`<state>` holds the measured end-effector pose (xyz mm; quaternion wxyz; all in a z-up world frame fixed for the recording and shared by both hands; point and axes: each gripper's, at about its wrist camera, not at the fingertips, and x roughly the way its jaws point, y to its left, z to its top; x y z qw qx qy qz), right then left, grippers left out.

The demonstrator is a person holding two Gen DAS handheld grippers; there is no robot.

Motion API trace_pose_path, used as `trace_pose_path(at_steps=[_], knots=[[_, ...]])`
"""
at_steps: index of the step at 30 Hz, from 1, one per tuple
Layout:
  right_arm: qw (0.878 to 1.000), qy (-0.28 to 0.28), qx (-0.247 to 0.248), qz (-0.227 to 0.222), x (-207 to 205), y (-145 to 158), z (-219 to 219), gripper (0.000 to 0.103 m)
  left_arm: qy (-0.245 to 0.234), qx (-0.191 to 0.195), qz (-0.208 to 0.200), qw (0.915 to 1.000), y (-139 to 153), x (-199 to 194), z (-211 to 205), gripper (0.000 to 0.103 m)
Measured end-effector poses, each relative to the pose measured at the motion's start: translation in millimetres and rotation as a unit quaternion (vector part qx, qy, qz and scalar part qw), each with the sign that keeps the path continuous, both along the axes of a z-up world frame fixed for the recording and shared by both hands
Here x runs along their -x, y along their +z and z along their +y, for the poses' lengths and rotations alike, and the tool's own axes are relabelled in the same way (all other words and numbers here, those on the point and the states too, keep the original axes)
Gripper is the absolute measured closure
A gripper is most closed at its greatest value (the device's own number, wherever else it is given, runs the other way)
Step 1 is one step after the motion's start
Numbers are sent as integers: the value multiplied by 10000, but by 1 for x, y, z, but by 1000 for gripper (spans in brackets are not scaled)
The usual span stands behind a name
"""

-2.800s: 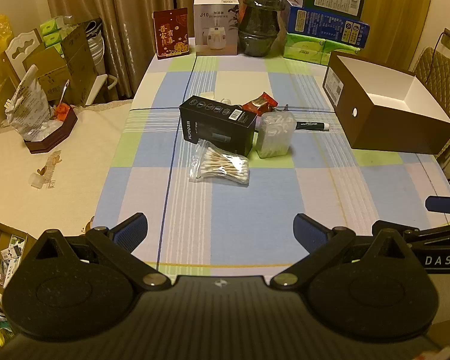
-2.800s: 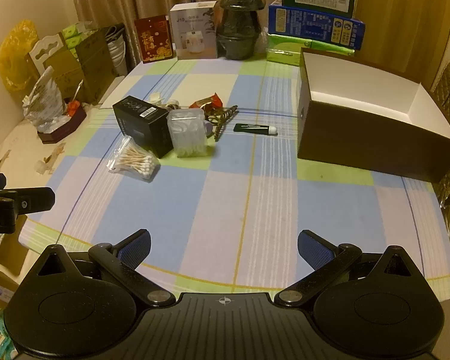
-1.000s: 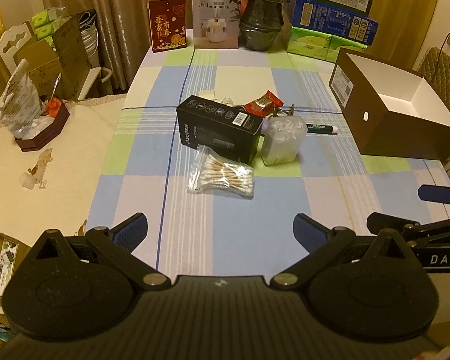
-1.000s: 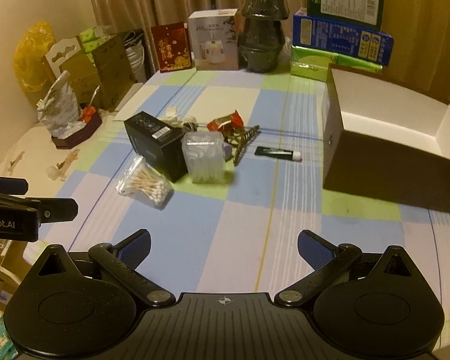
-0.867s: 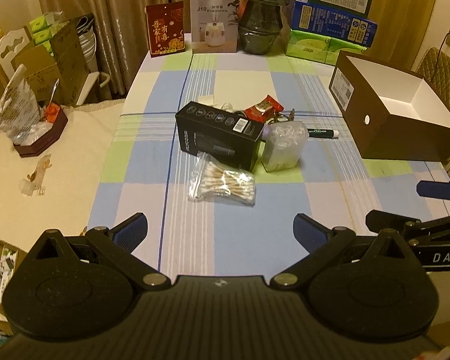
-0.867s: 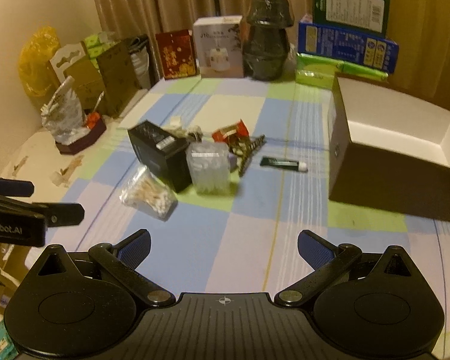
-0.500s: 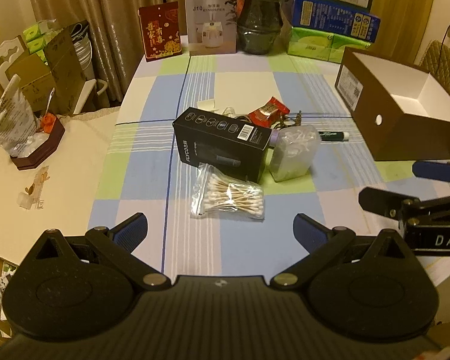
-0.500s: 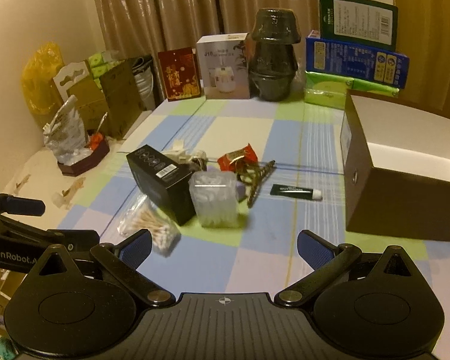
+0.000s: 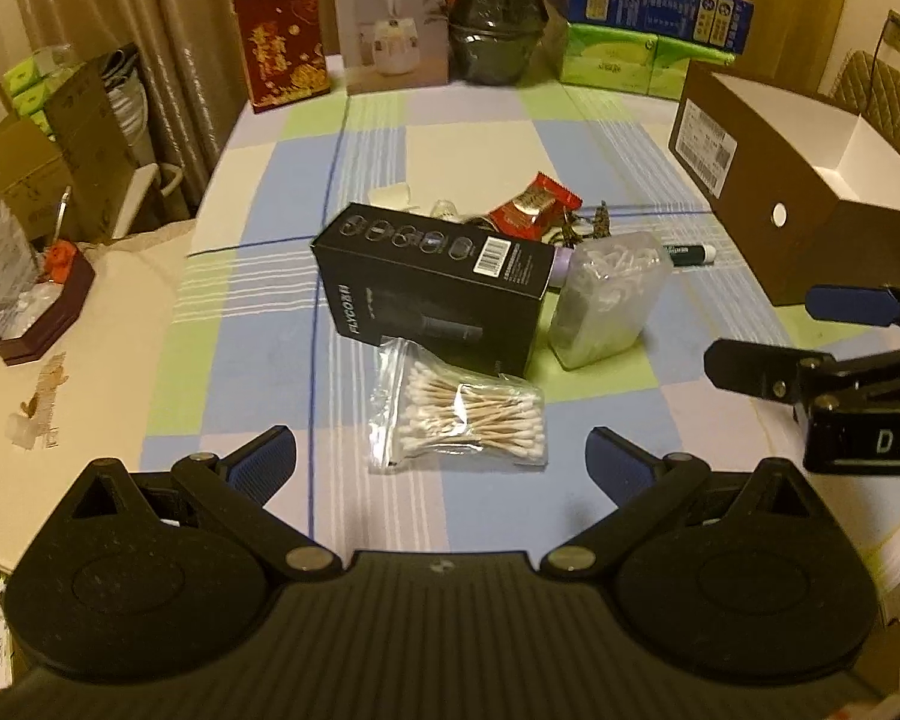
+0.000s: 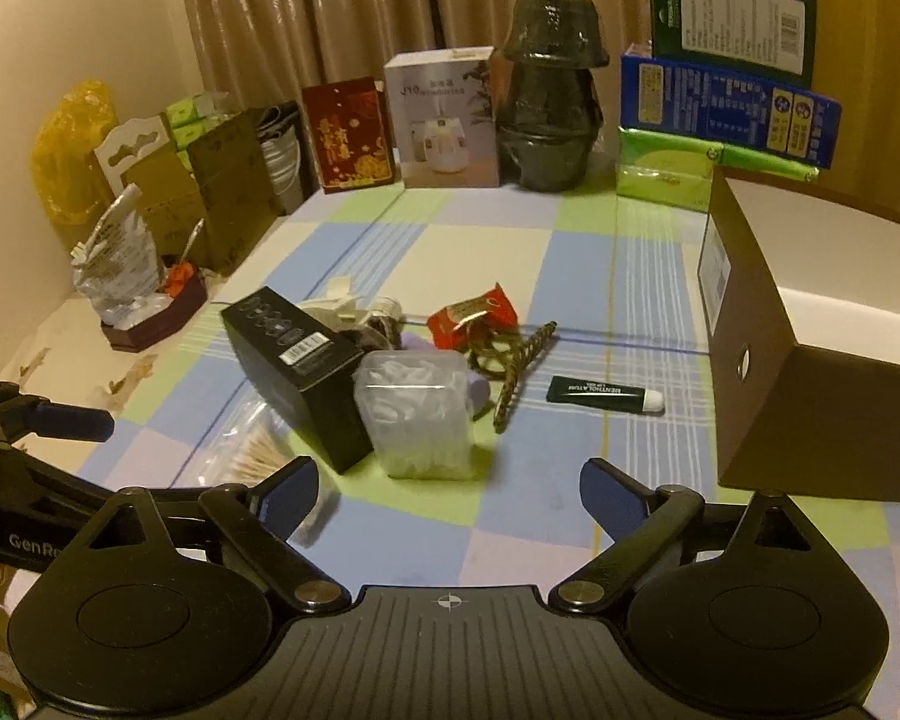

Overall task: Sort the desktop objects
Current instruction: 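Grasp the cotton swab bag with left tool while right grasps floss box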

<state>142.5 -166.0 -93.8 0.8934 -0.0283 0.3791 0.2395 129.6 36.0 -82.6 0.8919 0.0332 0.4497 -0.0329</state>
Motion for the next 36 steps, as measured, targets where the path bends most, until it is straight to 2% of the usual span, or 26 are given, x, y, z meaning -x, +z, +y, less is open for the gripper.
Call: trace_pose_path(at_steps=[5,14,19,25,30,36], knots=[[9999,-77,27,119,-12,-9,0,14,-212,-61,92,9997,-16,-17,-4,3],[9995,-181,66,231,-27,-18,-1,14,-338,63,313,9989,-39,-40,-5,5],[9994,-226,61,269,-32,-20,-3,14,-403,-1,401,9984,-51,-51,-7,7],[9993,-200,55,298,-36,-22,-1,14,-386,78,424,9983,-64,-62,-4,14],[9996,-116,62,266,-38,-22,4,14,-437,333,327,9980,-67,-60,2,32],[9998,70,96,146,-42,-22,16,14,-219,276,272,9990,-59,-52,15,33]])
